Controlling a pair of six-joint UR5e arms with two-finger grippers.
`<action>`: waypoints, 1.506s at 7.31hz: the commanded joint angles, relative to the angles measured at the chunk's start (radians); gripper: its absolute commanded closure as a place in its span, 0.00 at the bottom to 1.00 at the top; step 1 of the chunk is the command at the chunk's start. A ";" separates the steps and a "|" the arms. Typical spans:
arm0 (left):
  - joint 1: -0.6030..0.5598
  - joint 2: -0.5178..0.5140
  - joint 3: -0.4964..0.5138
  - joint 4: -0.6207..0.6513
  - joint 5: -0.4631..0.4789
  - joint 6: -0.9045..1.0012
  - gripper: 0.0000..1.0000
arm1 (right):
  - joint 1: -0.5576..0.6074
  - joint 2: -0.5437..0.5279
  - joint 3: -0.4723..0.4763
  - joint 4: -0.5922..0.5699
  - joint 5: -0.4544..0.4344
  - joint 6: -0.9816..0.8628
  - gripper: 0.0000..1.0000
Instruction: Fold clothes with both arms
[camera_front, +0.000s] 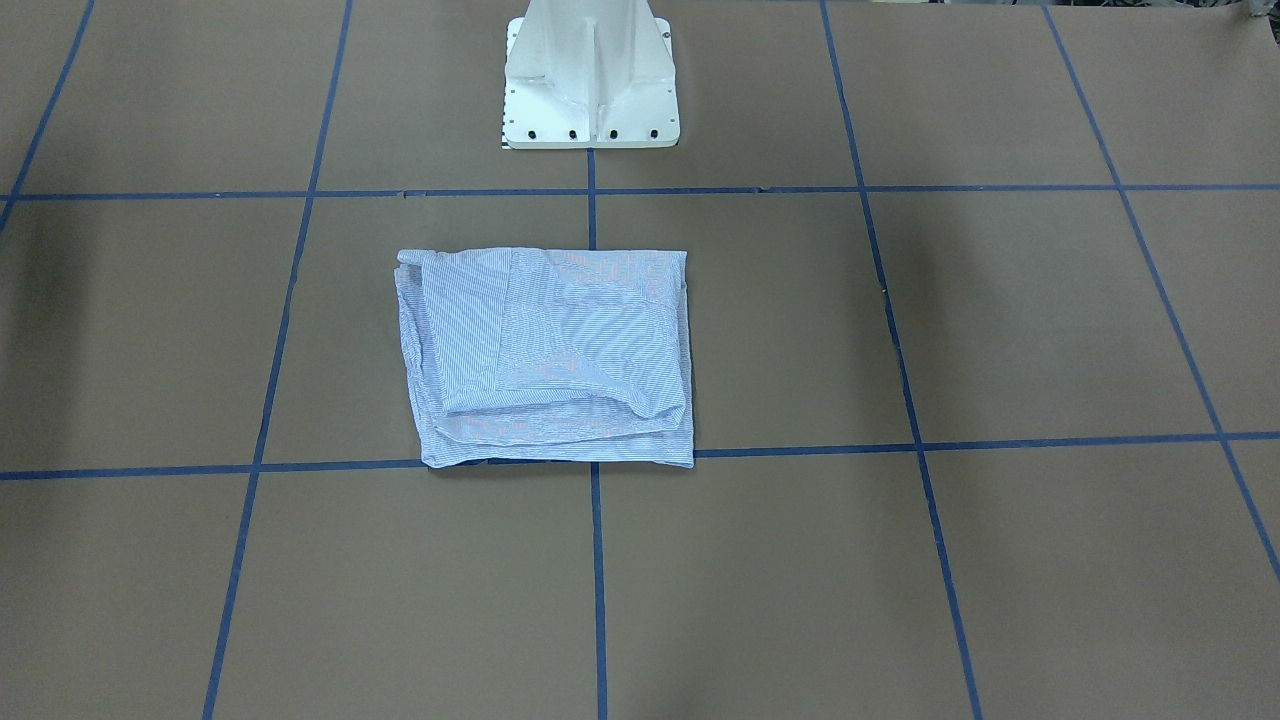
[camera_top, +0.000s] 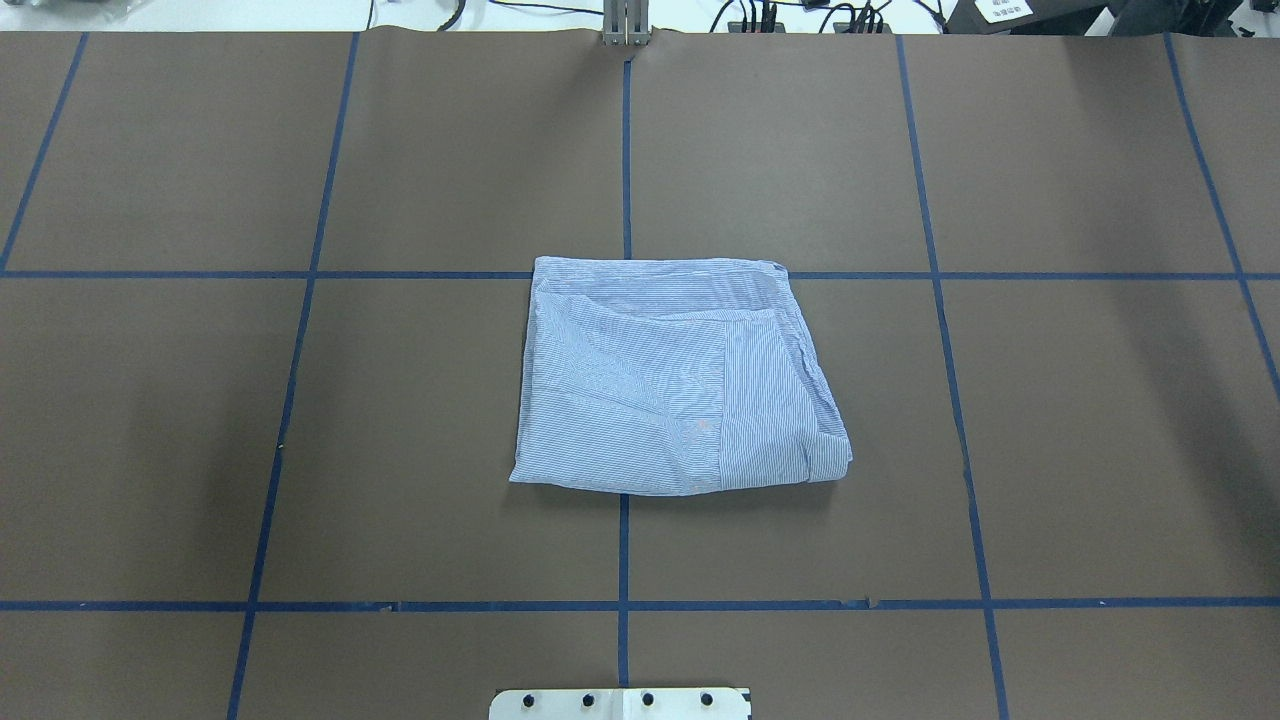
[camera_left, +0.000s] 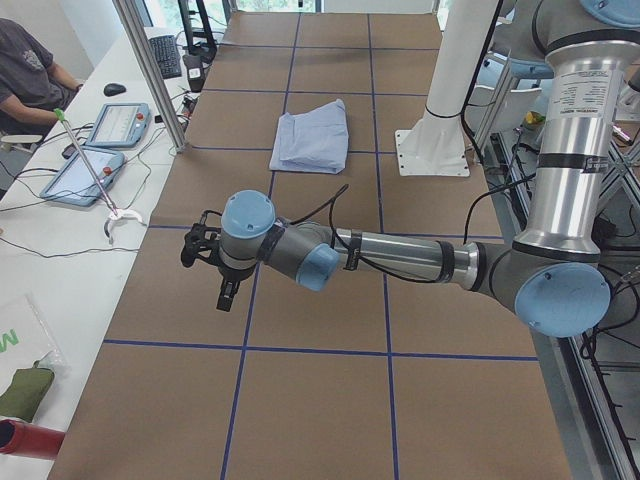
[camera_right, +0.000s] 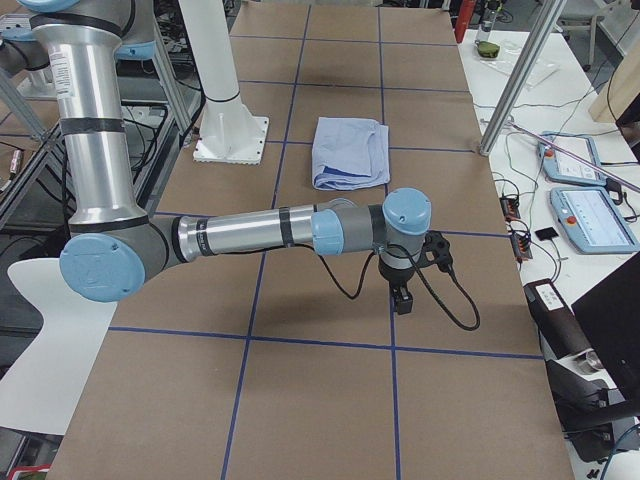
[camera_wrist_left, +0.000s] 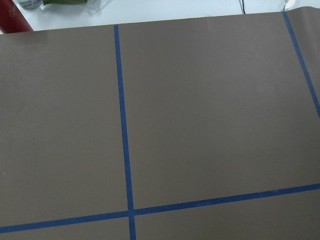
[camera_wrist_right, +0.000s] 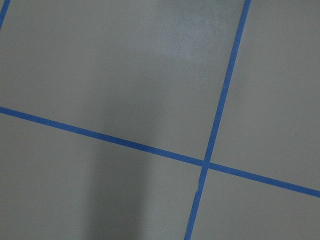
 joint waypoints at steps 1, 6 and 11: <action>0.002 0.023 0.018 -0.019 0.048 -0.012 0.00 | 0.002 -0.078 0.007 0.006 -0.015 -0.001 0.00; 0.035 0.018 0.036 0.068 0.166 -0.012 0.00 | 0.006 -0.103 -0.007 -0.007 -0.086 0.020 0.00; 0.034 0.057 -0.069 0.395 0.148 0.303 0.00 | 0.010 -0.124 -0.004 -0.011 -0.041 0.048 0.00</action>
